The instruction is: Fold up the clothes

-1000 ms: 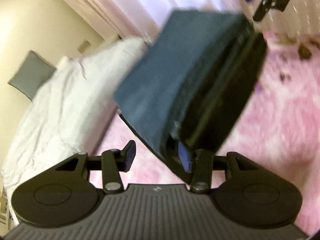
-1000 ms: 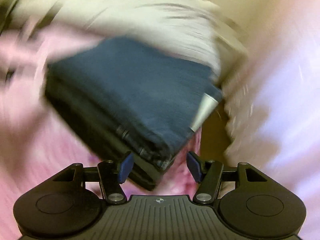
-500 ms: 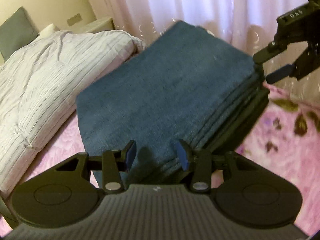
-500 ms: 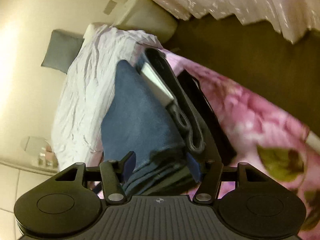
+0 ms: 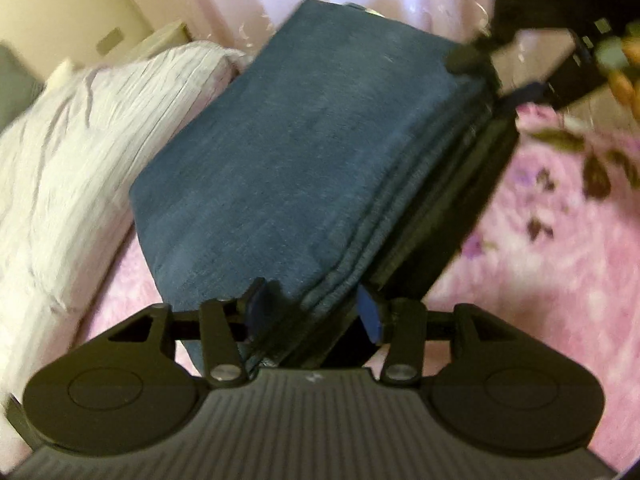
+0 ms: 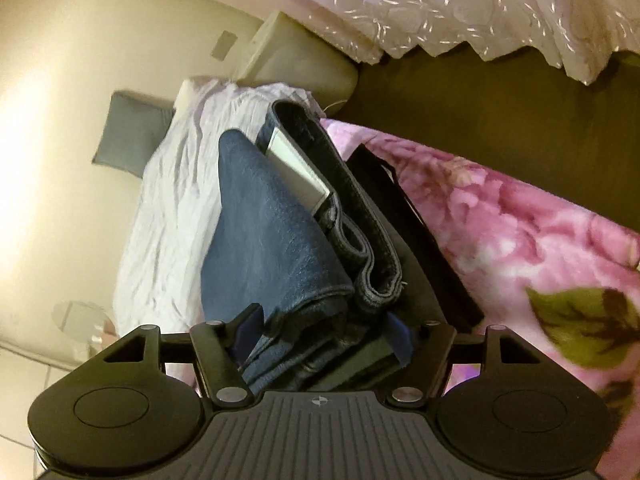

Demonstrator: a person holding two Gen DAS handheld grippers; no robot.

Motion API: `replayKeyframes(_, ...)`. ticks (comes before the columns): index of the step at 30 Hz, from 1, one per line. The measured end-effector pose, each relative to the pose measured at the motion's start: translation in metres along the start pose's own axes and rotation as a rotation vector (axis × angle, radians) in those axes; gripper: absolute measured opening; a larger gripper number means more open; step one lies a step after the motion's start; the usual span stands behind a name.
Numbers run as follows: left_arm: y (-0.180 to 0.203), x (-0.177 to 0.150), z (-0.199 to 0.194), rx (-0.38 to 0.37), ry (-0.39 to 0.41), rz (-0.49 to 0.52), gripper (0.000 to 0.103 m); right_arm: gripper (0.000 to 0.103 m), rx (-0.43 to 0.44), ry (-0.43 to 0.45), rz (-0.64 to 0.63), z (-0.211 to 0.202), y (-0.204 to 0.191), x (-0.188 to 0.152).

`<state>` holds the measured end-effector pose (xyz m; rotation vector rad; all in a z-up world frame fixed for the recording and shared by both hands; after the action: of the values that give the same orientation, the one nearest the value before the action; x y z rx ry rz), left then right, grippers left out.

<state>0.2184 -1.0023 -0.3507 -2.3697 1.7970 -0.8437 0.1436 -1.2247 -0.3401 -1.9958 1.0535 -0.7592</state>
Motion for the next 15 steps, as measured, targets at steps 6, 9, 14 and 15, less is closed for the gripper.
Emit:
replayKeyframes(6, -0.01, 0.013, -0.022, -0.009, 0.087, -0.101, 0.041, 0.068, 0.026, 0.015, 0.017, 0.0, 0.005, 0.004)
replayKeyframes(9, -0.011, 0.023, -0.035, -0.012, 0.124, -0.12, 0.041, 0.045, 0.011, 0.009, 0.044, 0.0, 0.009, 0.006)
replayKeyframes(14, -0.021, 0.037, -0.044, -0.025, 0.157, -0.177, 0.041, 0.034, 0.0, 0.022, 0.039, -0.009, -0.004, 0.0)
replayKeyframes(15, -0.022, 0.038, -0.042, -0.031, 0.153, -0.185, 0.041, 0.033, 0.005, 0.031, 0.038, -0.014, -0.009, -0.003)
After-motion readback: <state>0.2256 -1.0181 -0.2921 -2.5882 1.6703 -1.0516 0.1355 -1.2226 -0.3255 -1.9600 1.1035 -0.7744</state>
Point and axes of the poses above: each gripper's, at about its wrist camera, not at the fingertips, and z roughly the way its jaws point, y to its right, x to its top, the point moved 9 cm from there along z, roughly the way its jaws point, and after that the axes turned 7 degrees about -y, right-handed, at the moved point
